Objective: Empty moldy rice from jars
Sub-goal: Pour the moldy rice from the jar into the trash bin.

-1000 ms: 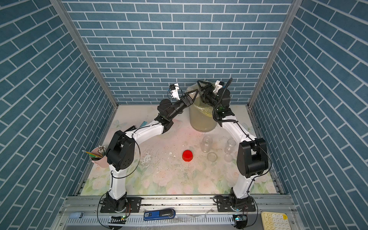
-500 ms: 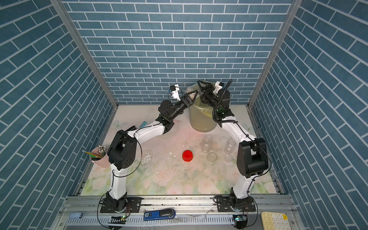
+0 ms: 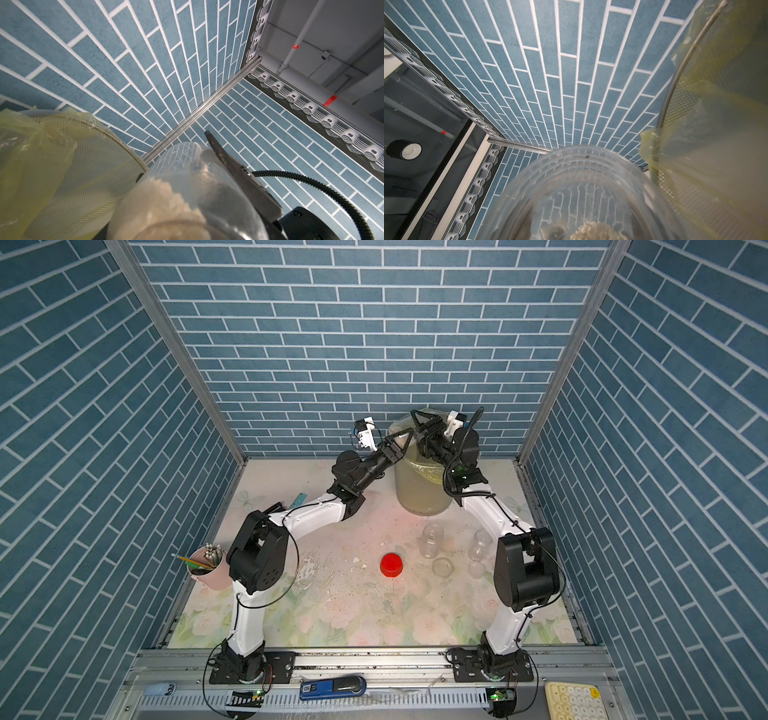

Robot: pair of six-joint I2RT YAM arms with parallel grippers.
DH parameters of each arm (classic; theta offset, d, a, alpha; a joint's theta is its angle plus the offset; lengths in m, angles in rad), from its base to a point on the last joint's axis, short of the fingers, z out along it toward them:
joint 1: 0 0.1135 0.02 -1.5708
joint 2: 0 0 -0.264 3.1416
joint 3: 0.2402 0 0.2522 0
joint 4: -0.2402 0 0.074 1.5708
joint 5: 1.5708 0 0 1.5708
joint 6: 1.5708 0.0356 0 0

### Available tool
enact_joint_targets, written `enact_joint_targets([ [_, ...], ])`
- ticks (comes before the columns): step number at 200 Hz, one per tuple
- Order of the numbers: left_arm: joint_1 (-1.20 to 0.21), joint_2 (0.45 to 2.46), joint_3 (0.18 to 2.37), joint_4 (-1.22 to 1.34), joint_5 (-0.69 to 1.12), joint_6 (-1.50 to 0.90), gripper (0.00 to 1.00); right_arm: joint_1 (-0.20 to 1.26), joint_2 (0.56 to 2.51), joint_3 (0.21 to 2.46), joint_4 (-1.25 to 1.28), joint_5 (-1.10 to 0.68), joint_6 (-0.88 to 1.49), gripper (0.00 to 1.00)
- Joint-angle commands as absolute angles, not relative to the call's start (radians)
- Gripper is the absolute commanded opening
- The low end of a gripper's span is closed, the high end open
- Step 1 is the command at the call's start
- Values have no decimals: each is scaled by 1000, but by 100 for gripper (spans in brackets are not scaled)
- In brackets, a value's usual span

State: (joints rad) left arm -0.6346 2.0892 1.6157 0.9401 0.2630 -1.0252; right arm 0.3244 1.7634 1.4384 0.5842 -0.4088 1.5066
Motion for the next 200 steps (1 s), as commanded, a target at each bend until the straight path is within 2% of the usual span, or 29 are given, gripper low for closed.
enact_joint_targets([
  [1, -643, 2105, 1647, 1006, 264, -1020, 75, 333, 1754, 1428, 624, -426, 1514, 28],
  [30, -644, 2107, 1655, 1010, 258, -1026, 61, 333, 1751, 1418, 625, -430, 1514, 27],
  [67, -643, 2082, 1635, 975, 258, -1012, 50, 333, 1739, 1391, 620, -428, 1510, 29],
  [122, -635, 2038, 1562, 936, 241, -1002, 38, 332, 1725, 1387, 586, -418, 1483, 57],
  [149, -630, 2020, 1548, 927, 250, -998, 35, 334, 1725, 1384, 559, -403, 1474, 72],
  [178, -623, 2010, 1542, 923, 258, -995, 32, 333, 1705, 1385, 501, -379, 1437, 84],
  [200, -623, 2007, 1541, 923, 262, -996, 30, 333, 1682, 1375, 454, -350, 1408, 88],
])
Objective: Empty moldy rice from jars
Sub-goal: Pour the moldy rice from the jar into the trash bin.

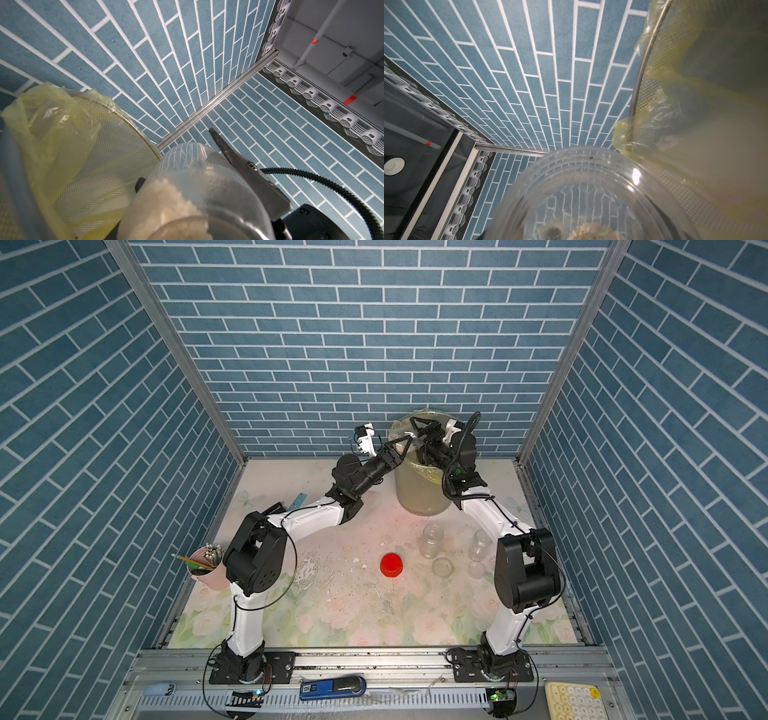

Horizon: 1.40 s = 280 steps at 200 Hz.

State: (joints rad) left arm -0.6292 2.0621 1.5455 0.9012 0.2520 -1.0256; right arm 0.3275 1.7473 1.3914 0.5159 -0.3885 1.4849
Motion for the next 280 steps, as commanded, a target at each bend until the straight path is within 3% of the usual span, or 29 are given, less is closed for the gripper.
enact_joint_targets([
  [1, -622, 2007, 1541, 923, 262, -997, 30, 333, 1680, 1374, 451, -348, 1407, 88],
  [21, -617, 2006, 1546, 925, 274, -996, 29, 331, 1661, 1361, 425, -326, 1378, 99],
  [71, -608, 1984, 1539, 902, 294, -989, 27, 327, 1613, 1398, 281, -289, 1253, 99],
  [119, -604, 1963, 1562, 817, 301, -971, 27, 331, 1545, 1491, -46, -160, 1103, 99],
  [193, -600, 1932, 1581, 715, 307, -922, 27, 335, 1503, 1506, -55, -181, 1057, 99],
  [280, -591, 1941, 1785, 304, 351, -778, 24, 300, 1259, 1422, -259, 34, 718, 99],
])
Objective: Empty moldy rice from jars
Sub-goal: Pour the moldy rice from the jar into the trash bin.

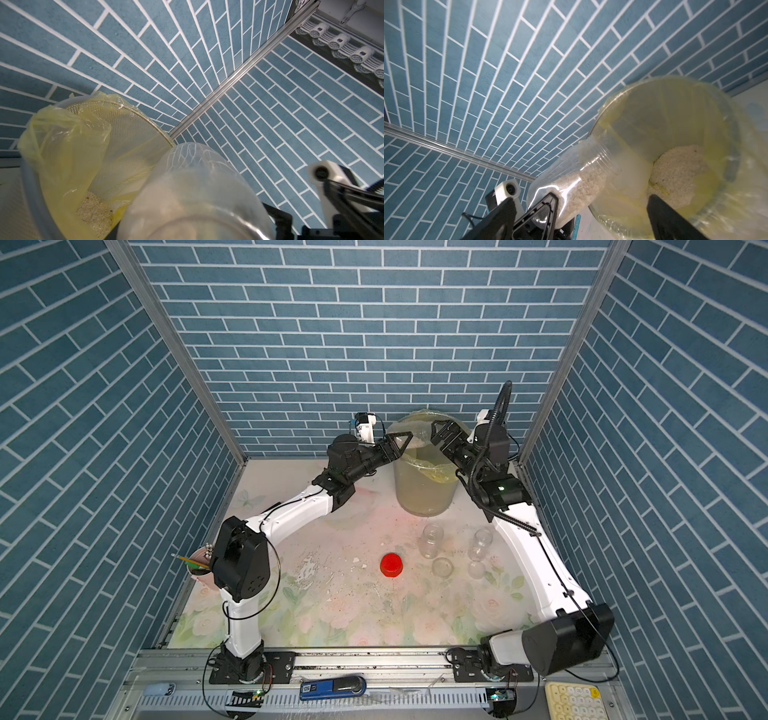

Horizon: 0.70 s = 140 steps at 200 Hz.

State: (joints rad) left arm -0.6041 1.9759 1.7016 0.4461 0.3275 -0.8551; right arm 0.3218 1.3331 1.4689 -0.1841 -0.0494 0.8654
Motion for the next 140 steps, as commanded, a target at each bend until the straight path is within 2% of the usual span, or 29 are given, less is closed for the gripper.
enact_joint_targets([
  [1, -591, 1941, 1790, 296, 351, -775, 24, 299, 1256, 1420, -261, 36, 715, 99],
  [72, -591, 2129, 2194, -109, 373, -604, 24, 271, 1072, 1288, -379, -22, 528, 99],
  [104, -592, 2267, 2423, -282, 382, -537, 23, 262, 996, 1245, -453, 93, 472, 99],
  [140, -605, 2342, 2559, -400, 356, -453, 24, 215, 1020, 1278, -522, 54, 491, 99],
])
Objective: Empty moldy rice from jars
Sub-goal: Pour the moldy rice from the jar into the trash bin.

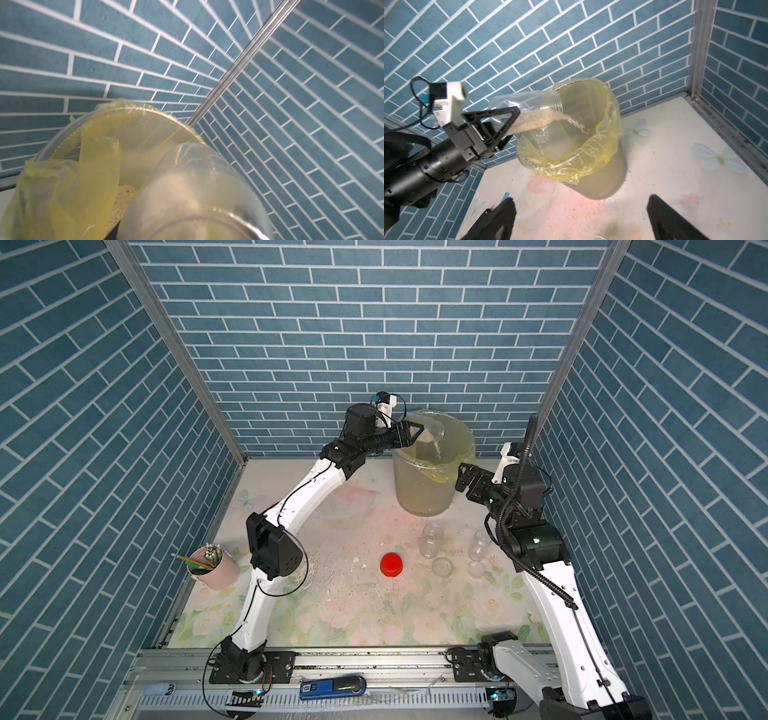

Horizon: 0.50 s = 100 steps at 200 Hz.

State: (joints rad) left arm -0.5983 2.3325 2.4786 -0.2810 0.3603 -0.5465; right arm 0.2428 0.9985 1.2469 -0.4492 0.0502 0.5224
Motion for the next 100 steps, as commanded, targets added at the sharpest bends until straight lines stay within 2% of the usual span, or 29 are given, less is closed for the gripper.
enact_joint_targets([
  [1, -605, 2343, 2560, -401, 355, -452, 24, 213, 1022, 1281, -525, 51, 493, 99],
  [33, -615, 2341, 2566, -457, 326, -399, 23, 124, 1114, 1339, -555, -24, 558, 99],
  [73, -624, 2322, 2568, -506, 302, -349, 23, -62, 1256, 1361, -447, -218, 700, 98],
  [100, -626, 2309, 2577, -540, 287, -315, 23, -139, 1398, 1366, -348, -283, 796, 97],
])
